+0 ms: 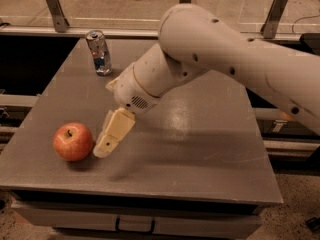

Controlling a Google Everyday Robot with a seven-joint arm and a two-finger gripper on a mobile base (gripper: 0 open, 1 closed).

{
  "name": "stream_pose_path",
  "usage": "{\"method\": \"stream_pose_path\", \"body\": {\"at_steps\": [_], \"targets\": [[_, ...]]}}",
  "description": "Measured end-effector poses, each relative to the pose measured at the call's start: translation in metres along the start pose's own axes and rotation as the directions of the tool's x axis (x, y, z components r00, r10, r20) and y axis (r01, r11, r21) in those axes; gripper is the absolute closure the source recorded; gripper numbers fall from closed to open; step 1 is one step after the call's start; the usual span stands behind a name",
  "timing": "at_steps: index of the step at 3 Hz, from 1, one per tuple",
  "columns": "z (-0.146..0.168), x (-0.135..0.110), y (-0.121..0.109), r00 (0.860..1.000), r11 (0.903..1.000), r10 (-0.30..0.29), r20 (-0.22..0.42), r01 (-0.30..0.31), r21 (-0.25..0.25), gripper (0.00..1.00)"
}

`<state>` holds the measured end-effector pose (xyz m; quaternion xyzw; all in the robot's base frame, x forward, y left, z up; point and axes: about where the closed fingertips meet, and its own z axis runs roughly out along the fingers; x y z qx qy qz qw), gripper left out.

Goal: Move apple near orange

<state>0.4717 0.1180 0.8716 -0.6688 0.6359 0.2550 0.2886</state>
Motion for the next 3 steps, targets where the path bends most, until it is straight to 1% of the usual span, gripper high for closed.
{"method": "stream_pose_path", "body": {"at_steps": [1, 2, 3], "targets": [[0.039, -0.023, 0.013, 0.996, 0.9981, -0.014, 0.088, 0.02, -0.059, 0.0], [0.062, -0.033, 0.027, 0.99, 0.9946, -0.015, 0.143, 0.029, -0.1, 0.0], [0.074, -0.034, 0.035, 0.984, 0.9936, -0.005, 0.175, 0.025, -0.111, 0.18]]}}
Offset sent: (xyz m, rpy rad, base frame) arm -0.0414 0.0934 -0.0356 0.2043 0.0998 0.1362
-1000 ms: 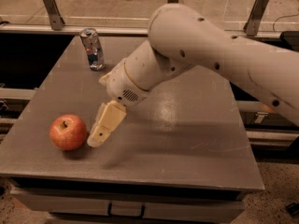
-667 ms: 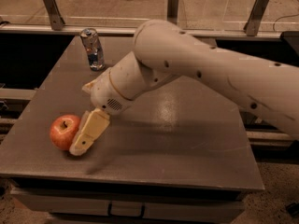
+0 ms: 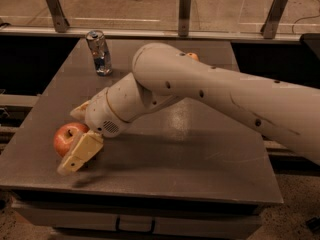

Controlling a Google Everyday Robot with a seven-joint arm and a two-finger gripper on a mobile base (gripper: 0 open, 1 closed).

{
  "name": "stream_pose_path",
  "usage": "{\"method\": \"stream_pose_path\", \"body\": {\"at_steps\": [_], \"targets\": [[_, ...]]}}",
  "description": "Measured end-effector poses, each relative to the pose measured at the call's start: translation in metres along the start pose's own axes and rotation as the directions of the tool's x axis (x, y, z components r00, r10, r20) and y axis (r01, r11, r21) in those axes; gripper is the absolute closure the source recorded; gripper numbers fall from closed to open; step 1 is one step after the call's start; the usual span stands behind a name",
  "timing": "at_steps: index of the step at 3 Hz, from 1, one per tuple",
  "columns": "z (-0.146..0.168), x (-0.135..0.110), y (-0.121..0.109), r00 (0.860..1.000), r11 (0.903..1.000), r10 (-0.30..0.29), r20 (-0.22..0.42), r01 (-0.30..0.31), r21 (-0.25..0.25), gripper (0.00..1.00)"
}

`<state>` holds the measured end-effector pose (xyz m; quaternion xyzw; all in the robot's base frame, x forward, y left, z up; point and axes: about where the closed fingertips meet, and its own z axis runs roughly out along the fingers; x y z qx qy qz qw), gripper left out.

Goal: Move apple near orange

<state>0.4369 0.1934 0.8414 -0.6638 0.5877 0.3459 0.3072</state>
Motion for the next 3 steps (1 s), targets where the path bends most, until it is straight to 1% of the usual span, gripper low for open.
{"method": "stream_pose_path", "body": {"at_steps": [1, 2, 3], "targets": [[-0.001, 0.005, 0.0, 1.0, 0.9999, 0.006, 0.01, -0.006, 0.012, 0.41], [-0.017, 0.01, -0.007, 1.0, 0.9986, 0.009, 0.002, -0.009, 0.052, 0.65], [-0.074, 0.012, -0.02, 0.999, 0.9829, 0.0, -0.04, 0.008, 0.184, 0.88]]}}
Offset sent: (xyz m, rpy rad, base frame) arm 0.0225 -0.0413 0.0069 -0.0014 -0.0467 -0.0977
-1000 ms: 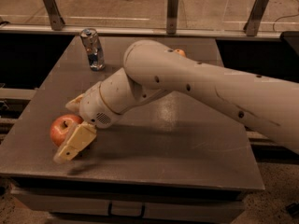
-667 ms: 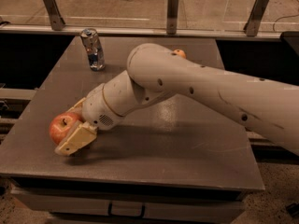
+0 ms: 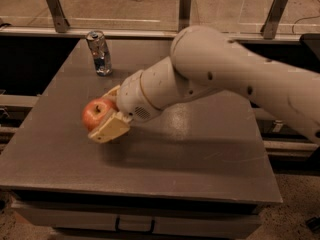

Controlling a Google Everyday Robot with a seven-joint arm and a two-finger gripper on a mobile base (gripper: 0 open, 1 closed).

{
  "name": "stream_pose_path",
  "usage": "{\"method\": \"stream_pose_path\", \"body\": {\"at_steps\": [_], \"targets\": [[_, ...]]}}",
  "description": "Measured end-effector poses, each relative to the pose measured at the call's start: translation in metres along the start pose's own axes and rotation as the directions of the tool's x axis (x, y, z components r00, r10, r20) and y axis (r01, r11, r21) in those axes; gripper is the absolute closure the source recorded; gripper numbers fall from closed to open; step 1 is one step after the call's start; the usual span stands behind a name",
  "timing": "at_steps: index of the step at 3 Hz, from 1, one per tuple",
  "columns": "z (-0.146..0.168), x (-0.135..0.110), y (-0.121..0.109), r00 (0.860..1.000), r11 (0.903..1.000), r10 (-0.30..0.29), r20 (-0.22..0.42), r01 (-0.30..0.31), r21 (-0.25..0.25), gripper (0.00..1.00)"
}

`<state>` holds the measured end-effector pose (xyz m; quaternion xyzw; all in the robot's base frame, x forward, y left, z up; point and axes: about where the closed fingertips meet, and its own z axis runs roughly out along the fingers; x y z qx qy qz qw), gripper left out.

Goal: Move apple near orange

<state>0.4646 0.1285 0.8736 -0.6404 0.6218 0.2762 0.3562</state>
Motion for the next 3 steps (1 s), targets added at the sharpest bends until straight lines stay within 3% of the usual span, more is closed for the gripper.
{"method": "stream_pose_path", "body": {"at_steps": [1, 3], "targets": [[-0.0114, -0.0005, -0.0034, 1.0, 0.9996, -0.005, -0.009, 0.005, 0.028, 1.0], [-0.018, 0.0042, -0.0056, 1.0, 0.9986, 0.001, -0.024, 0.0, 0.052, 1.0]]}}
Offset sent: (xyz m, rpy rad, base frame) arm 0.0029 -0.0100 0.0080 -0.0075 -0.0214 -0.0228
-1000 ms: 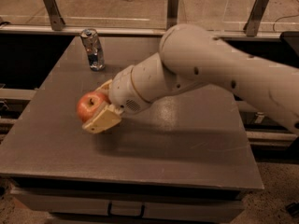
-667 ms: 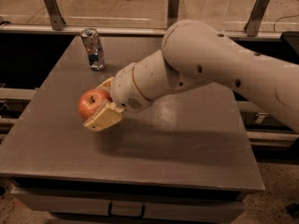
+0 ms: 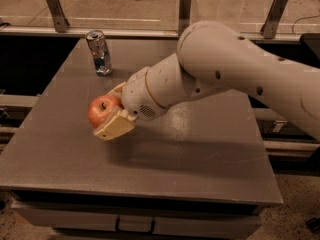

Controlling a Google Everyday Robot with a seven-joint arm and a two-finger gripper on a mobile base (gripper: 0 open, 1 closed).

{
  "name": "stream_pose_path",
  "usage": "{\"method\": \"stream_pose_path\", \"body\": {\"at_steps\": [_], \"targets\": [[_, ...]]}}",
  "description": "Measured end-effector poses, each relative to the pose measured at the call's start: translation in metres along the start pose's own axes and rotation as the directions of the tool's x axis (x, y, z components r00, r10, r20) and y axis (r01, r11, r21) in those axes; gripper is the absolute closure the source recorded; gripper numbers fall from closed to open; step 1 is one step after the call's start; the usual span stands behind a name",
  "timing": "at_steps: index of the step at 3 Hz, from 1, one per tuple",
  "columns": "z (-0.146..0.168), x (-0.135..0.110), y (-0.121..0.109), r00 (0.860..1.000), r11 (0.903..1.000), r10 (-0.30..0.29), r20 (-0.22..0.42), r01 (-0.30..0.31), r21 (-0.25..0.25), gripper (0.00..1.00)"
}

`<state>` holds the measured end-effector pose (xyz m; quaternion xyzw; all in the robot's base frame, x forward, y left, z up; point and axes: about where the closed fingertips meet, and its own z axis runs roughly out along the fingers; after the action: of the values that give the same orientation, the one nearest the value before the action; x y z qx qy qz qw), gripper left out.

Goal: Move apple near orange

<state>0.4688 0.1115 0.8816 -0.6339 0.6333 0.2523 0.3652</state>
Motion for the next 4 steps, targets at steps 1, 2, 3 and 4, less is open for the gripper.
{"method": "stream_pose_path", "body": {"at_steps": [1, 2, 3, 4], "targets": [[-0.057, 0.012, -0.029, 0.999, 0.9898, -0.027, -0.044, 0.032, 0.139, 1.0], [-0.138, 0.025, -0.076, 0.994, 0.9528, -0.072, -0.088, 0.094, 0.289, 1.0], [-0.151, 0.011, -0.083, 0.993, 0.9423, -0.09, -0.079, 0.111, 0.316, 1.0], [-0.15, 0.012, -0.082, 0.993, 0.9431, -0.09, -0.08, 0.111, 0.314, 1.0]]}}
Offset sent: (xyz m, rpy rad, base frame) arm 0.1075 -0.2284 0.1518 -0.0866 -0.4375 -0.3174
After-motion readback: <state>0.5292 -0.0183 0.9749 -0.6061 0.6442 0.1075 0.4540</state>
